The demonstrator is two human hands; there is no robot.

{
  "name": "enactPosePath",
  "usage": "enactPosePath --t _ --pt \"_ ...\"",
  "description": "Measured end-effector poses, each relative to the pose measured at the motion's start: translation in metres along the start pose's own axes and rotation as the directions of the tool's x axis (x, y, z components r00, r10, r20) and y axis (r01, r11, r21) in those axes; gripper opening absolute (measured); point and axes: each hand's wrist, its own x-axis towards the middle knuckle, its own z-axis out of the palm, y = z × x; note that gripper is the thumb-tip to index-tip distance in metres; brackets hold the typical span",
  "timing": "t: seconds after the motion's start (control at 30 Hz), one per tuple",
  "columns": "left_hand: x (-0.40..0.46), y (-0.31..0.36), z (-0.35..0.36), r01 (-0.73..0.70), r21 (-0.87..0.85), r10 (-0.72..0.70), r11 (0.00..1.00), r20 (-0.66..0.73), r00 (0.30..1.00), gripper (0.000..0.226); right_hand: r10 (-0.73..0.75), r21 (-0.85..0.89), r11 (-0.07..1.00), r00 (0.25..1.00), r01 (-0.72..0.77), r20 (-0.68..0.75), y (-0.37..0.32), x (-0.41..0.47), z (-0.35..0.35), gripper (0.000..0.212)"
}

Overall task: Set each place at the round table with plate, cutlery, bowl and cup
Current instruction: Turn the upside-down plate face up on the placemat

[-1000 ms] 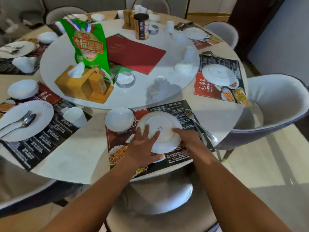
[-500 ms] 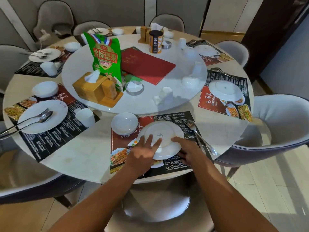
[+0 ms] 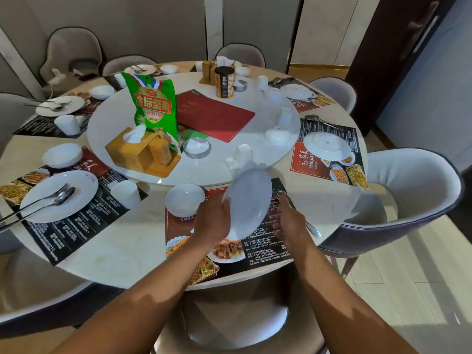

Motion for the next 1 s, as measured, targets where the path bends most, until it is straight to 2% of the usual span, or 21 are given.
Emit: enactPosePath --t 0.07,0.2,0.37,0.5,0.67,0.8,1.0 --pt "0.006 -0.008 -0.002 0.137 -0.066 -0.128 0.988 0.128 0.984 0.033 -0.043 -0.133 0.99 0.999 0.039 -0.028 0.013 0.001 -0.001 0.041" --pt "0.002 -0.026 -0.005 0.264 -0.214 -0.187 0.941 0.321 0.928 0.031 -0.077 -0.175 0.981 0.997 0.078 0.015 0.026 -0.007 -0.009 0.03" --pt "-0.006 -0.052 0.005 0.459 -0.224 -0.346 0.86 0.404 0.846 0.034 -0.066 -0.227 0.97 0.994 0.085 0.089 0.04 0.0 -0.015 0.021" --pt "-0.012 -0.056 0.009 0.597 -0.287 -0.434 0.75 0.467 0.77 0.037 -0.082 -0.243 0.964 0.992 0.104 0.098 0.049 0.008 -0.016 0.029" --pt "-0.005 -0.057 0.017 0.636 -0.237 -0.491 0.734 0.461 0.739 0.036 -0.08 -0.262 0.959 0.992 0.104 0.101 0.053 0.016 -0.017 0.033" --pt "0.005 -0.059 0.021 0.593 -0.152 -0.49 0.791 0.423 0.762 0.034 -0.08 -0.278 0.955 0.992 0.103 0.094 0.056 0.021 -0.02 0.034" --pt "0.02 -0.068 0.024 0.559 -0.124 -0.463 0.82 0.432 0.774 0.039 -0.066 -0.317 0.945 0.995 0.084 0.069 0.061 0.03 -0.021 0.028"
